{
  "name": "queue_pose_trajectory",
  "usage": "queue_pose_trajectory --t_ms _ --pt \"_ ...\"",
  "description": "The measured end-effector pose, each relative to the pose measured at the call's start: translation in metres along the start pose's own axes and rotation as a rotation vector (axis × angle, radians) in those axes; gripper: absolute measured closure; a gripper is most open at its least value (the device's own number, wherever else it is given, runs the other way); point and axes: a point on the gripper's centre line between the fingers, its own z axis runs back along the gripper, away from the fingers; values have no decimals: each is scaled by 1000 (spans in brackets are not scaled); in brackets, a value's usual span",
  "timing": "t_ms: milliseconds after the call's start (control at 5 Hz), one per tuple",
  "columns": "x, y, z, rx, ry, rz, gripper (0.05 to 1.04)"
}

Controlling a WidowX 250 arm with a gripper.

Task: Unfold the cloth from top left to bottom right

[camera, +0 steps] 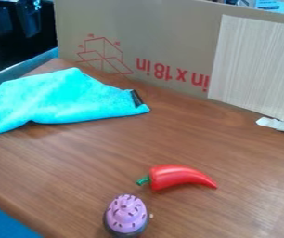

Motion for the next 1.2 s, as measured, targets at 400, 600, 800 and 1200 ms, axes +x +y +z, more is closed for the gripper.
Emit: queue_pose_trajectory --t_ms 400,600,800,1200 --pt "8 6 -29 -40 64 0 84" --pt "18 15 -32 -44 18 -36 84" --pt "23 25 -38 -5 -37 -118 84" --pt "29 38 -45 94 -98 -196 84"
